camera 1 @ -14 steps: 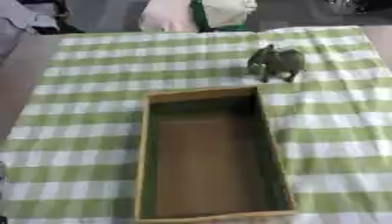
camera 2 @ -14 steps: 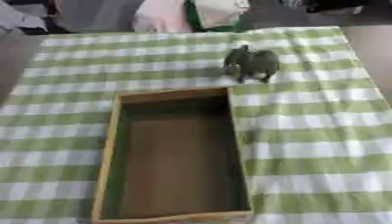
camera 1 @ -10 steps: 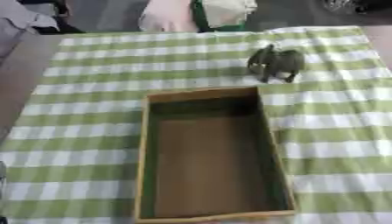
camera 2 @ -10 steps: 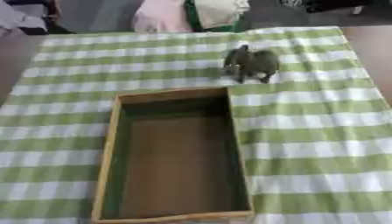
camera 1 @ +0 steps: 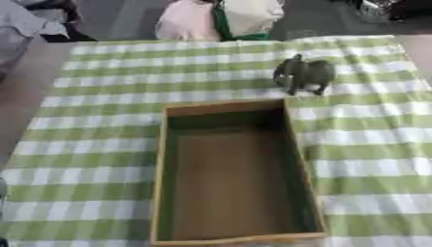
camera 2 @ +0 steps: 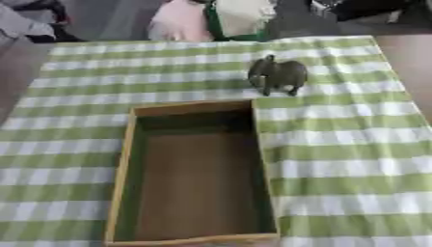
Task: Pick up objects on the table and place them in the box.
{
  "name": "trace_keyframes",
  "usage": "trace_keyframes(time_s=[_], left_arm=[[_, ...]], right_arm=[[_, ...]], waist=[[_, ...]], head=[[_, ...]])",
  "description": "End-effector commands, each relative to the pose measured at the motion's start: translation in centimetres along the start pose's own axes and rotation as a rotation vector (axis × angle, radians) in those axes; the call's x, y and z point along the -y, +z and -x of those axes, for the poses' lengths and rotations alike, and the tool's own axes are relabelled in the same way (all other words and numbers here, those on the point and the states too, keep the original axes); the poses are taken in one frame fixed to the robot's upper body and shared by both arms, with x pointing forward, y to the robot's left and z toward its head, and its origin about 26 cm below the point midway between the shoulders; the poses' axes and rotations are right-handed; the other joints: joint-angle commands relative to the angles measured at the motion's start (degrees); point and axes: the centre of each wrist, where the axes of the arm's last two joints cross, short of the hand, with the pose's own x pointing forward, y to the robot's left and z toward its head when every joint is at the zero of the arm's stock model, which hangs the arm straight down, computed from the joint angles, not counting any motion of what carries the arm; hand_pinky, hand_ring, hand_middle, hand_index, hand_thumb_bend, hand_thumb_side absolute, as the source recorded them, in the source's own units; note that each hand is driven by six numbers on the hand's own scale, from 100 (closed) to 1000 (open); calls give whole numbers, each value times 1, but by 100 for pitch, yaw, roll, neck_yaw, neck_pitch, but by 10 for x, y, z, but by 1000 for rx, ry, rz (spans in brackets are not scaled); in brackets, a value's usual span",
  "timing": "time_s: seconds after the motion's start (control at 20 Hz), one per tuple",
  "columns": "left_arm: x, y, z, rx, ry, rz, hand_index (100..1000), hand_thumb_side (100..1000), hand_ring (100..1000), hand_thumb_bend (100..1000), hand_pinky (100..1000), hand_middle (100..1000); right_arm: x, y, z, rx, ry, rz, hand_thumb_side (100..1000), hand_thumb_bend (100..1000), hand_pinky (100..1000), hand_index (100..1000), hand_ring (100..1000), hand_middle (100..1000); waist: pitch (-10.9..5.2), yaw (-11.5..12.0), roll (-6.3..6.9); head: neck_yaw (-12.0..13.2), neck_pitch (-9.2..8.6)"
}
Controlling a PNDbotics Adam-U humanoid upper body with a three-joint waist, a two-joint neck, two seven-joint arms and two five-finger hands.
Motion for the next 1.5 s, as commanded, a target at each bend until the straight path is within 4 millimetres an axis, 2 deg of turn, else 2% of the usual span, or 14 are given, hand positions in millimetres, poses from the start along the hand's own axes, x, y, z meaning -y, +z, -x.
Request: trace_keyframes(time_s=[0.05,0.5,0.85,1.1,1.5], left_arm=[[0,-7,-5,30,5,6,798,749,600,161,451,643],[0,-6,-5,25,7,8,798,751,599,156,449,641],[1,-6,-5,23,9,5,798,753,598,152,448,641],[2,-6,-5,22,11,4,798,753,598,149,448,640],[3,-5,-5,20,13,1,798,754,597,148,448,640]], right_arm=[[8,-6,5,-26,93,-56,612,326,871,1000,955,923],[-11,-53,22,-60,201,-265,535,398,881,1000,963,942],[-33,-80,34,-110,213,-382,494,412,883,1000,964,946],[-48,-95,39,-139,217,-434,486,412,883,1000,962,939],[-71,-106,47,-203,236,-467,498,405,882,1000,959,926]], waist=[[-128,7,-6],[-81,14,14],[-30,26,7],[-2,45,6],[25,64,2]], head=[[-13,-8],[-76,44],[-104,-14],[-116,-55],[-136,-109]])
